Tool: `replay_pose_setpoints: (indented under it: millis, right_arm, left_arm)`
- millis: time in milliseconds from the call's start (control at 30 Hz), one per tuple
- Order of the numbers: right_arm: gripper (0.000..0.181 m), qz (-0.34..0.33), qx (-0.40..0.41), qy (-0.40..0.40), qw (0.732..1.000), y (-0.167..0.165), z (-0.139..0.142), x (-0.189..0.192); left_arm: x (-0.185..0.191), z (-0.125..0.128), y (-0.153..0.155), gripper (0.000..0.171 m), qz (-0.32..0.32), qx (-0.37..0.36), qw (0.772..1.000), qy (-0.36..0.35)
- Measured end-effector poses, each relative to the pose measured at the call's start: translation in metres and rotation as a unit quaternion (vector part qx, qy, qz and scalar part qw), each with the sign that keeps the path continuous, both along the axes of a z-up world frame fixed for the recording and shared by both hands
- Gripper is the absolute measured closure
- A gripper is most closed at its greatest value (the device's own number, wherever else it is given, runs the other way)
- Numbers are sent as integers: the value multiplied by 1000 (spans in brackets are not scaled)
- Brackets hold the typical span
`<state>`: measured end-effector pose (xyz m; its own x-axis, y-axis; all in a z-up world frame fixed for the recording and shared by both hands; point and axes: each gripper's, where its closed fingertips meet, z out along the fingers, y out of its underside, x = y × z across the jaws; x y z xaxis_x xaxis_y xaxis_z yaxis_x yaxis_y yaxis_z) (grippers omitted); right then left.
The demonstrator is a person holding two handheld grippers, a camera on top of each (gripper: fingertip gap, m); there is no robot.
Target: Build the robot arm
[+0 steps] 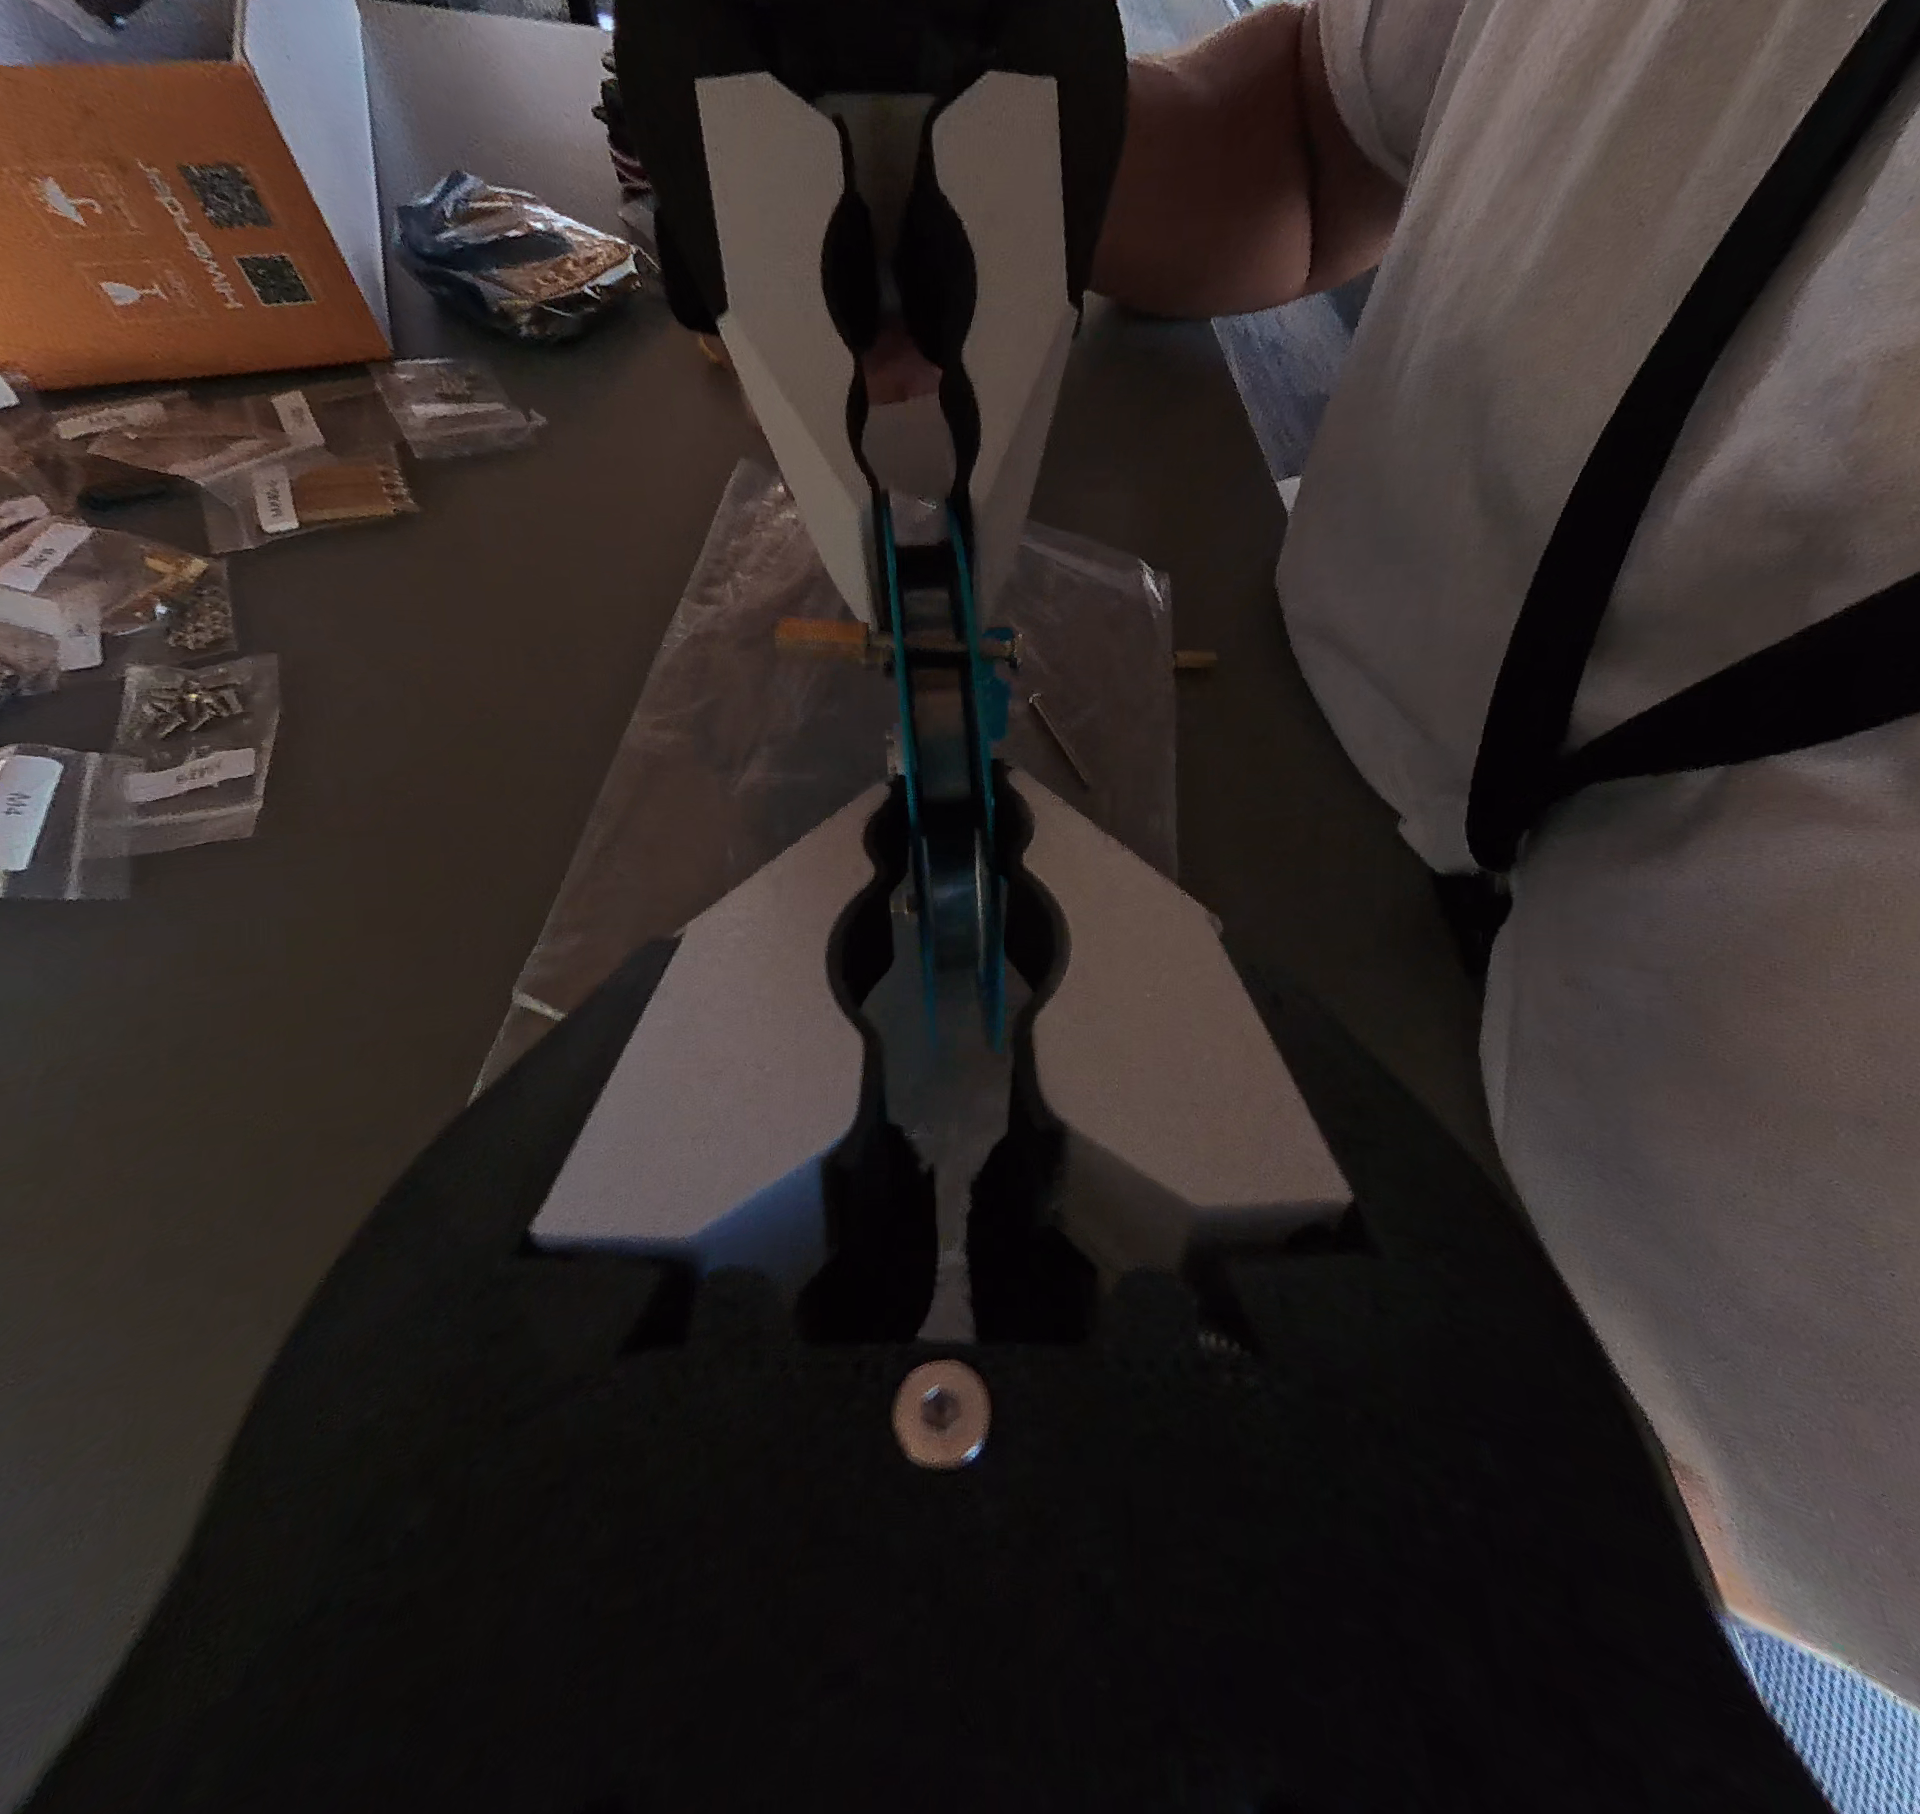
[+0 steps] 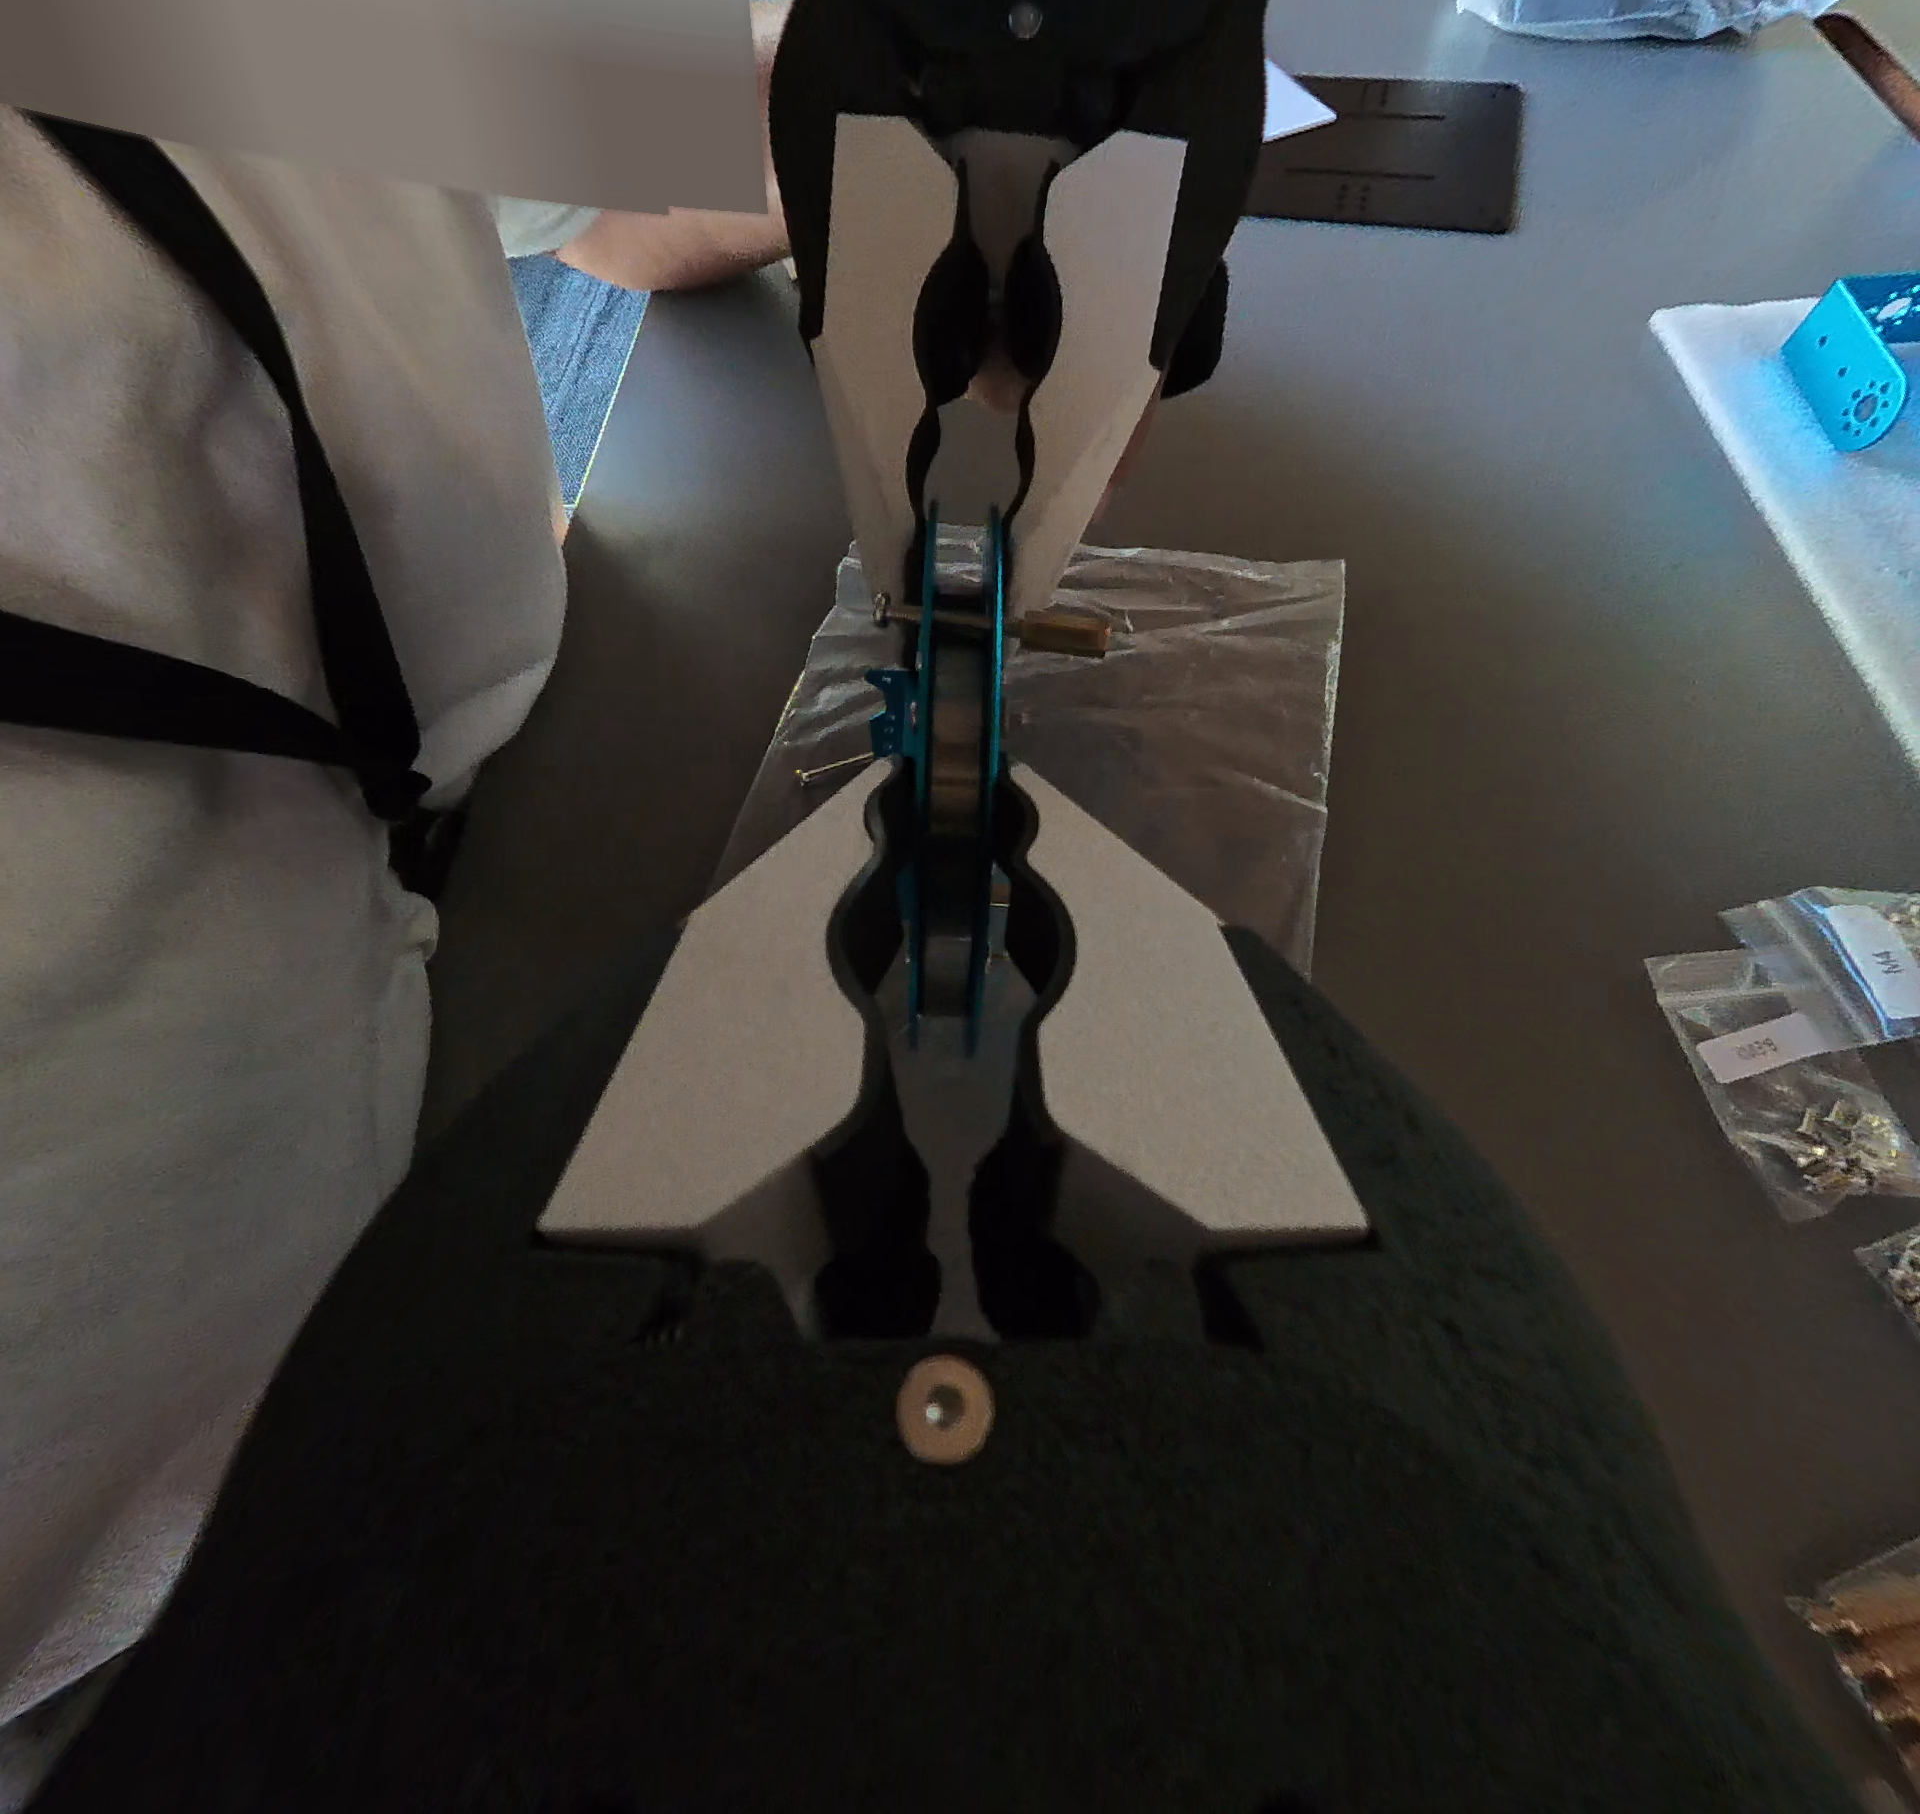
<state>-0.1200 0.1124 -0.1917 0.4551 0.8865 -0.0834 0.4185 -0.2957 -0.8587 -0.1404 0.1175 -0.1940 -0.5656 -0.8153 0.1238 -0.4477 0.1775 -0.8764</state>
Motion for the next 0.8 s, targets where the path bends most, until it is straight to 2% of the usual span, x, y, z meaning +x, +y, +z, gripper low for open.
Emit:
replay_pose_setpoints:
  millis: [100,167,267,367,700,800]
  right_arm:
    - [169,2,2,-1,1000,-1,0,1]
    - [169,4,7,-6,1000,-2,0,0]
    - [169,6,7,-4,1000,-2,0,0]
    - [169,4,1,-1,1000,-1,0,1]
    - [169,2,-7,5,1000,-1,-1,3]
    - [169,4,-3,13,1000,-1,-1,4]
  left_arm:
    - [0,4,-2,154,3,-29,1000,-11]
    - [1,17,-4,142,0,-83,996,-29]
    - [6,24,2,142,10,-128,991,-23]
    - [7,24,-4,140,3,-127,992,-22]
    - [21,21,-4,139,52,-65,996,-25]
    - [15,17,-8,141,34,-52,998,-18]
